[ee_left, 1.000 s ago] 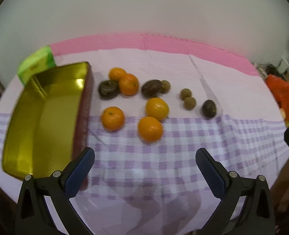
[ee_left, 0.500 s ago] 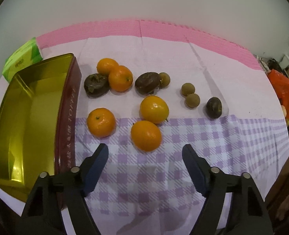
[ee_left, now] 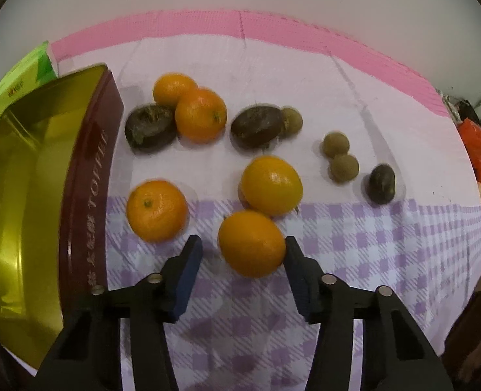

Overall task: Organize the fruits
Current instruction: 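Reach the left gripper to the large orange and close on it, then carry the orange into the gold tray and open left gripper while right grasps dark brown fruit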

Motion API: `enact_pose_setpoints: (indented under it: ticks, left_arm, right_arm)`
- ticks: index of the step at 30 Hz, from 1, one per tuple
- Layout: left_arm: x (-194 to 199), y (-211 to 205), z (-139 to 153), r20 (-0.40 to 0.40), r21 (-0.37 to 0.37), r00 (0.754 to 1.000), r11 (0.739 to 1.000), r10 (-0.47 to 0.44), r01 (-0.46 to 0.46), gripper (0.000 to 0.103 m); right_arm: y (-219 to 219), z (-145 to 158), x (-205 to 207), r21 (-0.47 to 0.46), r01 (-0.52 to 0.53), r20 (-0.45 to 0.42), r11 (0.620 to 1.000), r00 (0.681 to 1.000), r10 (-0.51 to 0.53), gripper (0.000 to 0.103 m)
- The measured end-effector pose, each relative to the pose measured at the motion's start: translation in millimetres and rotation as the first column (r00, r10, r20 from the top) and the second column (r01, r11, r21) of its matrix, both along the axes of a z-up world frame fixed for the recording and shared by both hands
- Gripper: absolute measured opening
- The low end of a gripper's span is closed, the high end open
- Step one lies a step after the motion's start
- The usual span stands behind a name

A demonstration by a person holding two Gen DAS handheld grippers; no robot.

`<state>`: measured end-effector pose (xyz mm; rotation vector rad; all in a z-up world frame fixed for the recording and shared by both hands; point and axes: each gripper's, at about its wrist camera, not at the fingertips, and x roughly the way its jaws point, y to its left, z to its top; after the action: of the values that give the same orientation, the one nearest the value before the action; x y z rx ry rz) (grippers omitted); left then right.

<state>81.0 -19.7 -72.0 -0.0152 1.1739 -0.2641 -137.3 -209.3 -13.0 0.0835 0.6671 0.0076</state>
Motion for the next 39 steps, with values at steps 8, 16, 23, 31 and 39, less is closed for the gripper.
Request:
enact_pose_setpoints:
  ticks: [8, 16, 23, 31, 39]
  left_arm:
    - [-13.3, 8.5, 9.7, 0.008, -0.007, 1.0, 1.0, 0.017, -0.017, 0.039]
    - [-49.4, 21.7, 44.1, 0.013, -0.074, 1.0, 0.997, 0.023, -0.021, 0.039]
    - [-71.6, 32.1, 76.4, 0.088, -0.074, 0.996, 0.997, 0.024, -0.018, 0.039]
    - [-79.7, 56.9, 92.7, 0.144, -0.063, 0.988, 0.997, 0.062, -0.053, 0.039]
    - [-75.0, 79.1, 93.4, 0.142, -0.076, 0.984, 0.992, 0.109, -0.099, 0.039]
  right_arm:
    - [-2.8, -4.2, 1.2, 0.001, 0.002, -0.017, 1.0, 1.0, -0.002, 0.103]
    - [2.9, -9.3, 4.8, 0.027, -0.052, -0.029, 0.998, 0.998, 0.053, 0.103]
    - [19.0, -17.6, 29.1, 0.033, -0.187, -0.051, 0.982, 0.981, 0.189, 0.102]
    - [31.2, -37.0, 84.3, -0.037, -0.277, -0.121, 0.96, 0.955, 0.271, 0.082]
    - [37.5, -65.6, 123.1, -0.074, -0.333, -0.215, 0.94, 0.926, 0.311, 0.063]
